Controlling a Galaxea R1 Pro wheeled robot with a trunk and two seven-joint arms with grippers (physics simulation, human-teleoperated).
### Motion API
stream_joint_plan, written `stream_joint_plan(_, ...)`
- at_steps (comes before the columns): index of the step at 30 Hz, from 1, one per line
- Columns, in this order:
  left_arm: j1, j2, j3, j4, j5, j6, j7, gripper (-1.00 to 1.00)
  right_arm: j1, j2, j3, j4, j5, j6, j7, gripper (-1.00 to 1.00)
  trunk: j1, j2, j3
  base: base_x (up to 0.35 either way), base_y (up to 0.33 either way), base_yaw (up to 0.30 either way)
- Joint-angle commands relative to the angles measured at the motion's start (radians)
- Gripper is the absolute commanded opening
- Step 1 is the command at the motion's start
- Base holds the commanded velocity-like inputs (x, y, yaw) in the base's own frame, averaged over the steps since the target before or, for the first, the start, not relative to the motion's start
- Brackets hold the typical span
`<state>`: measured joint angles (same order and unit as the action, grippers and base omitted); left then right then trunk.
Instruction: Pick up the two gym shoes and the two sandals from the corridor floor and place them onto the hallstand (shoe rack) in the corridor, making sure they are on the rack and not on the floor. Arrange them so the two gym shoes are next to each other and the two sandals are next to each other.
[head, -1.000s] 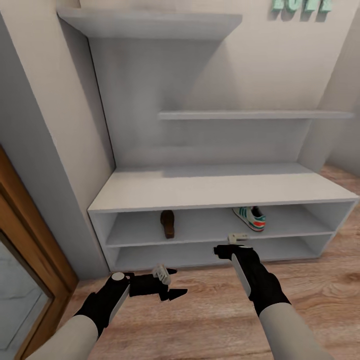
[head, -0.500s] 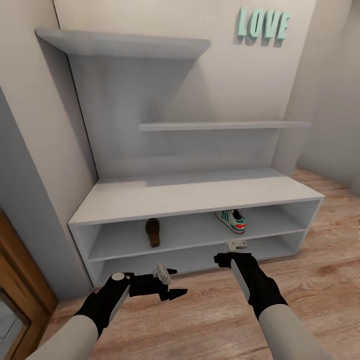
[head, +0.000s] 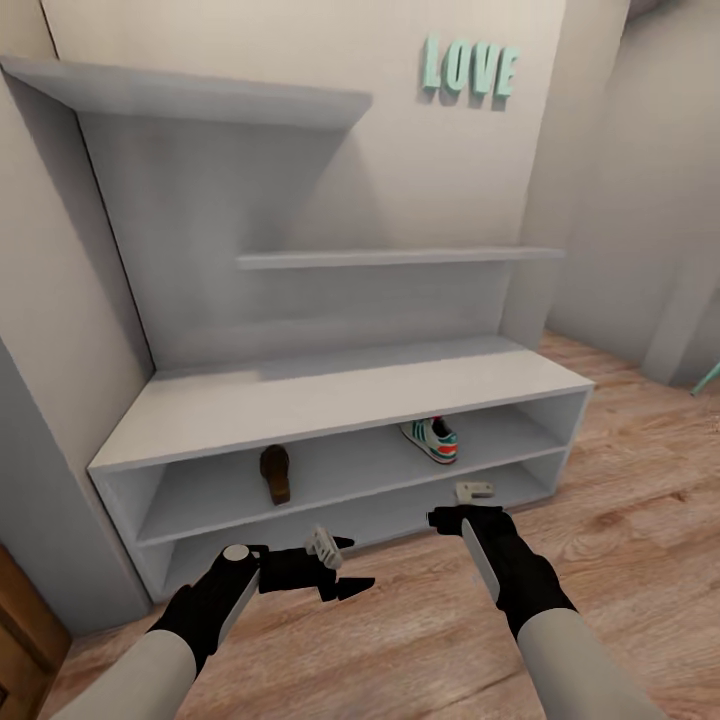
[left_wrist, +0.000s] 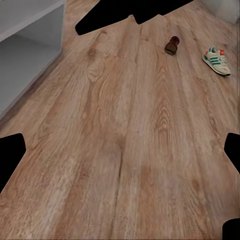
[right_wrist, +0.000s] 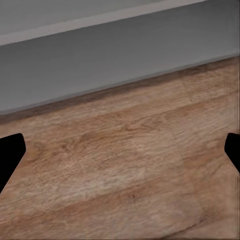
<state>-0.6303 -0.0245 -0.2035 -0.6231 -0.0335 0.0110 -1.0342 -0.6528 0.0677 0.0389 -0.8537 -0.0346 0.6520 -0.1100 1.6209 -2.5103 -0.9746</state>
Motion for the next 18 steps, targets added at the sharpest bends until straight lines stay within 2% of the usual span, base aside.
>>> stream_joint_plan(1, 0.000, 0.000, 0.001, -0.001, -0.003, 0.001, -0.003, 1.00, -0.001, 0.000, 0.003, 0.000, -0.004, 0.004, -0.007, 1.00, 0.000, 0.000, 0.000, 0.000, 0.000, -0.225)
stream_joint_plan(3, 0.000, 0.000, 0.001, -0.001, -0.003, 0.001, -0.003, 1.00, -0.001, 0.000, 0.003, -0.001, -0.004, 0.004, -0.007, 1.00, 0.000, 0.000, 0.002, -0.003, -0.003, -0.225)
stream_joint_plan(6, 0.000, 0.000, 0.001, -0.001, -0.003, 0.001, -0.003, 1.00, -0.001, 0.000, 0.003, -0.001, -0.004, 0.004, -0.007, 1.00, 0.000, 0.000, 0.006, -0.128, -0.220, -0.225)
stream_joint_plan(11, 0.000, 0.000, 0.001, -0.001, -0.003, 0.001, -0.003, 1.00, -0.001, -0.001, 0.003, 0.000, -0.004, 0.004, -0.007, 1.00, 0.000, 0.000, 0.012, -0.137, -0.295, -0.225)
stream_joint_plan(18, 0.000, 0.000, 0.002, -0.001, -0.003, 0.001, -0.003, 1.00, -0.001, 0.000, 0.003, 0.000, -0.004, 0.004, -0.007, 1.00, 0.000, 0.000, 0.020, -0.026, -0.326, -0.225)
